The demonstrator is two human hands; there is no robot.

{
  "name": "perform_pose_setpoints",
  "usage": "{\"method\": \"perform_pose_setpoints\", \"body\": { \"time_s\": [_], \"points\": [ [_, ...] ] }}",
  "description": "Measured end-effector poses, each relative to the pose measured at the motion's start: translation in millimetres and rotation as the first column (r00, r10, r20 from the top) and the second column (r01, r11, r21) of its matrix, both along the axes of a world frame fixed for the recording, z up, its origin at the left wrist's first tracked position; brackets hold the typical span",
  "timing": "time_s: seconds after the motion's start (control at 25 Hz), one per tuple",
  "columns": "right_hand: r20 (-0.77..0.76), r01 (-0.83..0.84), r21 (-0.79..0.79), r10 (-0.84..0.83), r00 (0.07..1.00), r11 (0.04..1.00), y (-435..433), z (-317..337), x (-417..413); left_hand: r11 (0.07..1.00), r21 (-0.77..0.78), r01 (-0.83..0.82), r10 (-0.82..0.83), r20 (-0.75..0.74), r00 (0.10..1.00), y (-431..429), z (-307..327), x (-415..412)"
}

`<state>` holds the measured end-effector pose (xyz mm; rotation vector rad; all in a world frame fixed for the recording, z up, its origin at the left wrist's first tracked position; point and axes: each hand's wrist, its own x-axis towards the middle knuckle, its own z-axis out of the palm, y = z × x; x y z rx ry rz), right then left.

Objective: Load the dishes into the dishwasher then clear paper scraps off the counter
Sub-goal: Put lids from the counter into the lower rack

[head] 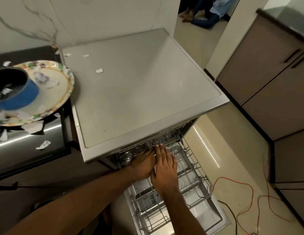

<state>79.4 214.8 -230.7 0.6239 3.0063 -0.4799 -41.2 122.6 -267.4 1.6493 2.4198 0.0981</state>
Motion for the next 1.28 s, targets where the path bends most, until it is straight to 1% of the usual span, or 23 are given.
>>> {"method": "perform_pose_setpoints", "body": {
  "time_s": [0.08, 0.16, 0.36, 0.52, 0.64, 0.8, 1.0, 1.12, 1.2, 1.28],
  "points": [
    [-0.041, -0.054, 0.042, 0.056, 0.998, 0.998, -0.4, 24.5, 7.1, 0.997, -0.005, 0.071, -0.071, -0.033, 0.997, -1.5, 36.4, 4.5],
    [-0.075, -0.065, 0.063, 0.07, 0.995, 0.996, 0.9, 50.7, 10.4, 0.998, 0.007, 0.07, -0.069, -0.077, 0.995, -7.6, 76.6, 11.1],
    [-0.199, -0.186, 0.145, 0.213, 0.957, 0.972, -2.8, 112.2, 2.0, 1.0, 0.028, 0.002, 0.003, -0.169, 0.986, -31.5, 158.6, 13.8],
    [-0.215, -0.312, 0.141, 0.337, 0.917, 0.94, -17.2, 154.7, -22.3, 0.996, 0.021, -0.086, 0.089, -0.207, 0.974, -61.9, 208.5, 3.4],
    [-0.24, -0.42, 0.141, 0.442, 0.864, 0.897, -35.8, 179.6, -46.6, 0.989, 0.031, -0.147, 0.15, -0.247, 0.957, -93.6, 229.6, -10.2],
    [-0.216, -0.534, 0.175, 0.561, 0.799, 0.827, -69.3, 198.5, -83.9, 0.976, 0.047, -0.211, 0.216, -0.255, 0.943, -145.6, 251.9, -30.0],
    [-0.226, -0.66, 0.181, 0.684, 0.693, 0.729, -129.3, 215.6, -139.1, 0.924, 0.07, -0.377, 0.384, -0.181, 0.906, -210.9, 270.5, -59.6],
    [-0.219, -0.715, 0.138, 0.725, 0.653, 0.685, -170.7, 219.8, -170.1, 0.903, 0.057, -0.425, 0.429, -0.173, 0.887, -254.9, 276.3, -82.3],
    [-0.224, -0.736, 0.111, 0.739, 0.636, 0.667, -199.2, 222.7, -191.9, 0.901, 0.051, -0.431, 0.432, -0.185, 0.883, -285.9, 278.7, -101.4],
    [-0.217, -0.751, 0.08, 0.747, 0.629, 0.656, -226.6, 227.6, -213.3, 0.902, 0.011, -0.431, 0.427, -0.166, 0.889, -314.5, 283.7, -118.5]
  ]
}}
